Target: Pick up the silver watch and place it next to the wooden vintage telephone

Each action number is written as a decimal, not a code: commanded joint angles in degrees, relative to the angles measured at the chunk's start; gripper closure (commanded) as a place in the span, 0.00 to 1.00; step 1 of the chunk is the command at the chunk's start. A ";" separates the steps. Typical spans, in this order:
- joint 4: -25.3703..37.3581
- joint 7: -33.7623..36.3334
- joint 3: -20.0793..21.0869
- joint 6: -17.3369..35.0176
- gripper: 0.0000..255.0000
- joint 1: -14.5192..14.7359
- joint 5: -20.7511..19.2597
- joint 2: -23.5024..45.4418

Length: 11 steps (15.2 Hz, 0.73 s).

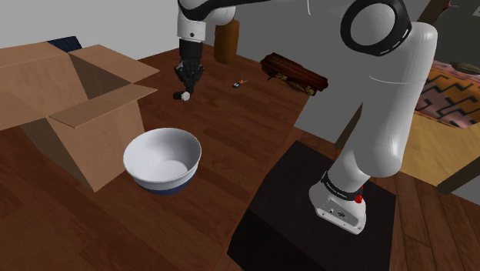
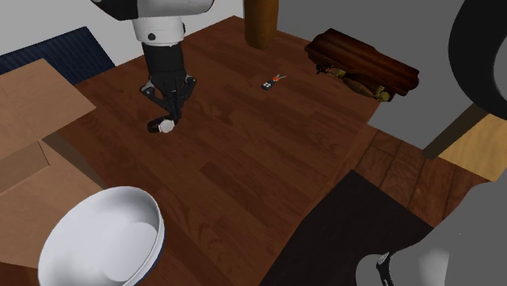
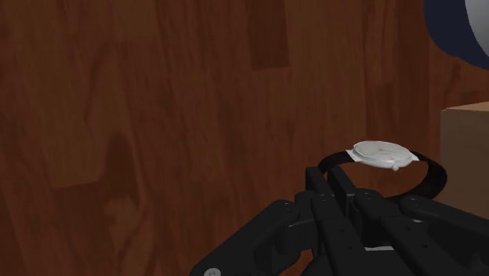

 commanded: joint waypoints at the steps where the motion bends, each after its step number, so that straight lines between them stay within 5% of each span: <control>1: 1.31 0.40 0.02 -1.60 1.00 0.01 -0.07 -0.32; 11: 8.58 1.90 0.01 -8.98 1.00 -0.15 -0.30 -0.57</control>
